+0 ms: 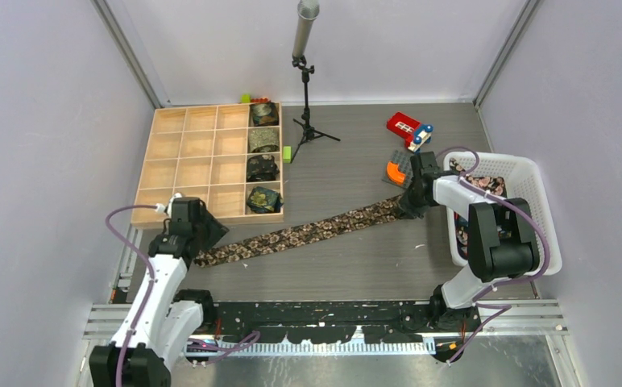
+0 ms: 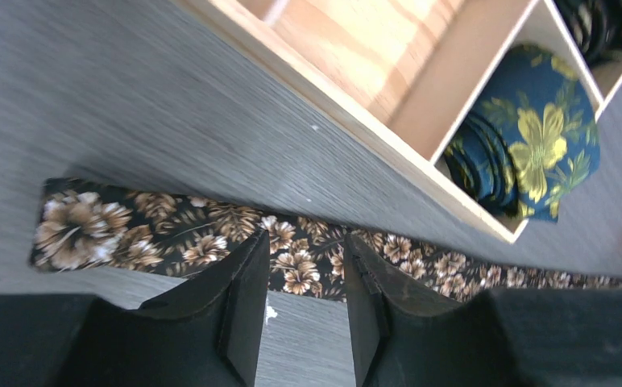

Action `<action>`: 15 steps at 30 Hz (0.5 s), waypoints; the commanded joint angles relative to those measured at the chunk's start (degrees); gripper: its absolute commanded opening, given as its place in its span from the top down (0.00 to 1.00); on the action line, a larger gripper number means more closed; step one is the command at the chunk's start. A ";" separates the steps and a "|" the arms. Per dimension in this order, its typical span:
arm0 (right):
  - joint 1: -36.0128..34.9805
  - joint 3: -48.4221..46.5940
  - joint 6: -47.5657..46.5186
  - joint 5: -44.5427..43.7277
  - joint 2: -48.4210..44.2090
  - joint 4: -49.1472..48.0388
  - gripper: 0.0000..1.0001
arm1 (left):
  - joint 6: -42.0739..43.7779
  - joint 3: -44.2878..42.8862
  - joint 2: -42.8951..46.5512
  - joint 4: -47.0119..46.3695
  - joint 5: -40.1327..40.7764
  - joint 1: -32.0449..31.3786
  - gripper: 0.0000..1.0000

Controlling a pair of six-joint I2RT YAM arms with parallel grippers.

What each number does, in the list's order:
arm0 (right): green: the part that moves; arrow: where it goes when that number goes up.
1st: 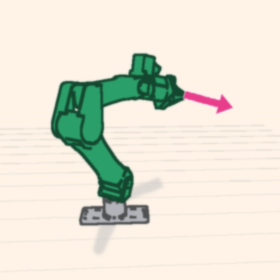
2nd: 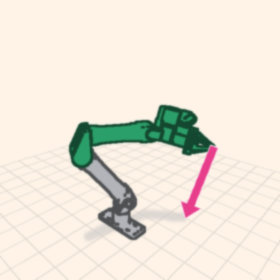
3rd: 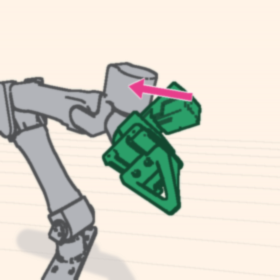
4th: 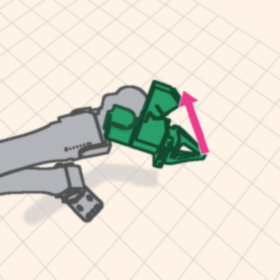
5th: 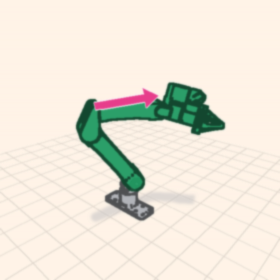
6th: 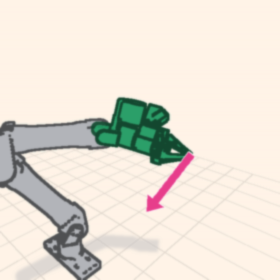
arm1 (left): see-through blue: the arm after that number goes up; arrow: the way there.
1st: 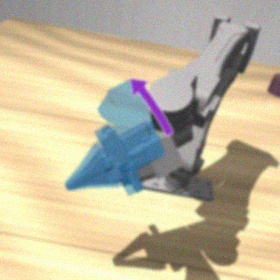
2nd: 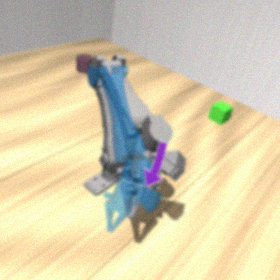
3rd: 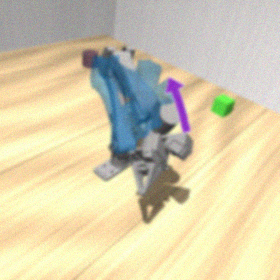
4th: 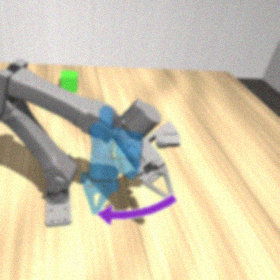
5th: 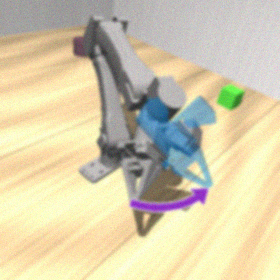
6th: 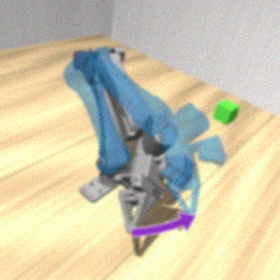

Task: Roll the ties
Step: Flatten out the tie at the center of the board.

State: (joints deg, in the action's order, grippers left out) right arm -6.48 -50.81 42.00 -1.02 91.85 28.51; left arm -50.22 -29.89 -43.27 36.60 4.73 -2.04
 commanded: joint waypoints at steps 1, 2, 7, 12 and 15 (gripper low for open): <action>3.37 1.31 -0.24 -8.18 -2.53 4.57 0.81 | 3.90 0.84 -4.82 -8.43 -9.99 -2.32 0.60; 3.73 1.37 -0.25 -8.90 -2.82 5.02 0.81 | 3.90 1.19 -5.85 -9.58 -10.48 -3.15 0.60; 5.10 2.26 0.33 -11.98 -4.62 6.26 0.81 | 3.23 1.51 -10.47 -12.93 -11.53 -8.81 0.61; 5.69 2.93 1.65 -14.61 -6.12 7.08 0.81 | 2.71 2.24 -13.47 -14.92 -9.74 -13.81 0.61; 5.70 2.71 1.62 -14.42 -5.80 7.08 0.81 | 3.18 2.99 -15.04 -14.66 -7.82 -14.22 0.61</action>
State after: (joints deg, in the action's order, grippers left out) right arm -5.13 -48.03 39.11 -4.67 87.96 33.69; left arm -47.70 -28.21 -56.90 24.84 -4.67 -15.51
